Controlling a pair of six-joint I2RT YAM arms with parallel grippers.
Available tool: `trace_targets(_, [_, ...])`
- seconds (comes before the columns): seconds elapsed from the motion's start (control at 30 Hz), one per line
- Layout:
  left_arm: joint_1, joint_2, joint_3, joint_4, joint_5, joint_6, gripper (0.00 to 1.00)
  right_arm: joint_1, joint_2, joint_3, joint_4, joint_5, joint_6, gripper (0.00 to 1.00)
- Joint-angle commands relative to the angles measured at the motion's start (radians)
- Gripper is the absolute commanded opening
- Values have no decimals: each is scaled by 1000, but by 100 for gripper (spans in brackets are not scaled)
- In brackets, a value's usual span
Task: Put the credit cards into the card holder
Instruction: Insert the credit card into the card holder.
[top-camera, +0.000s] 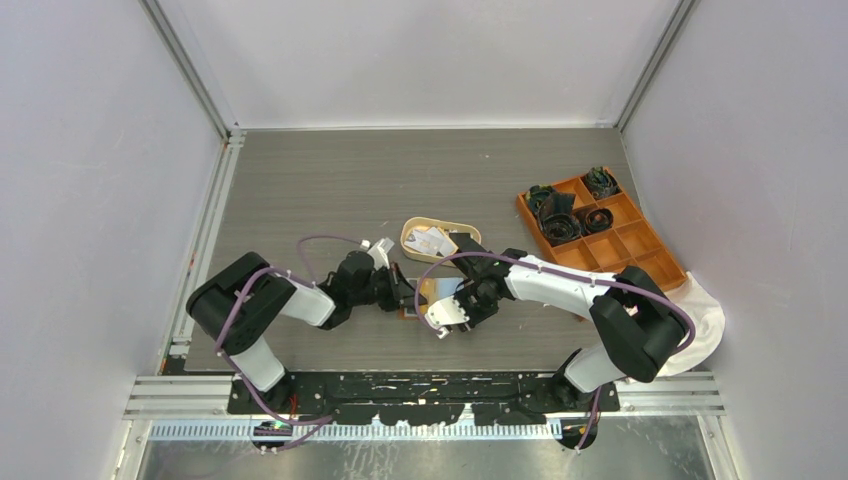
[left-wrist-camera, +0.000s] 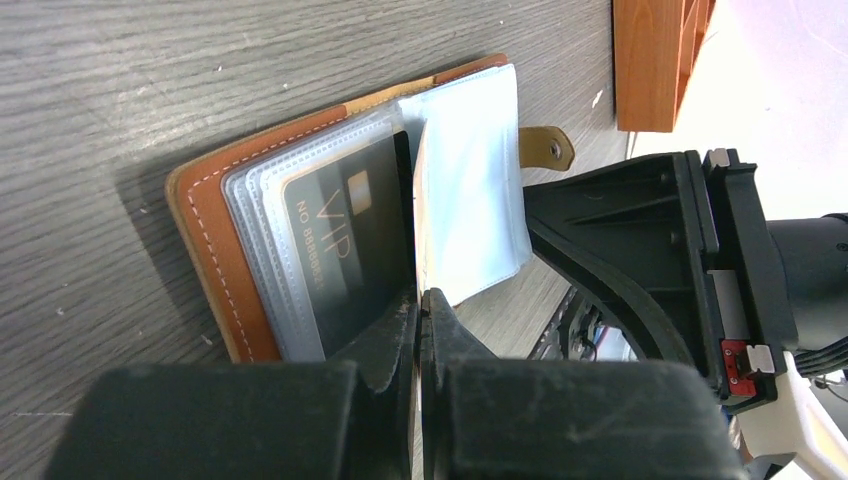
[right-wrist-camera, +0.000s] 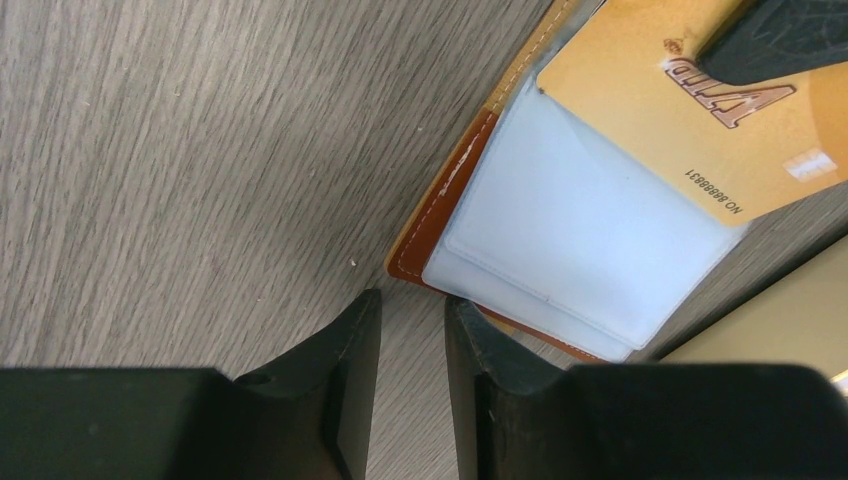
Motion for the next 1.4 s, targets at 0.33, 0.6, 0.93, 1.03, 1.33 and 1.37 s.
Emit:
trace_targets(0.33, [-1, -51, -82, 116, -117, -13, 0, 20, 34, -2, -23, -42, 9, 35])
trace_targets(0.6, [-2, -75, -80, 134, -153, -34, 0, 20, 37, -1, -25, -41, 9, 35])
trace_targets(0.93, [-2, 1, -55, 163, -122, -51, 0, 22, 37, 0, -27, -42, 9, 34])
trace_targets(1.03, [-9, 15, -61, 167, -108, -56, 0, 22, 38, 2, -26, -42, 9, 34])
trace_targets(1.33, [-30, 70, -62, 225, -68, -93, 0, 23, 40, 3, -29, -40, 10, 34])
trace_targets(1.37, [-30, 73, -65, 230, -65, -97, 0, 23, 41, 2, -29, -40, 9, 34])
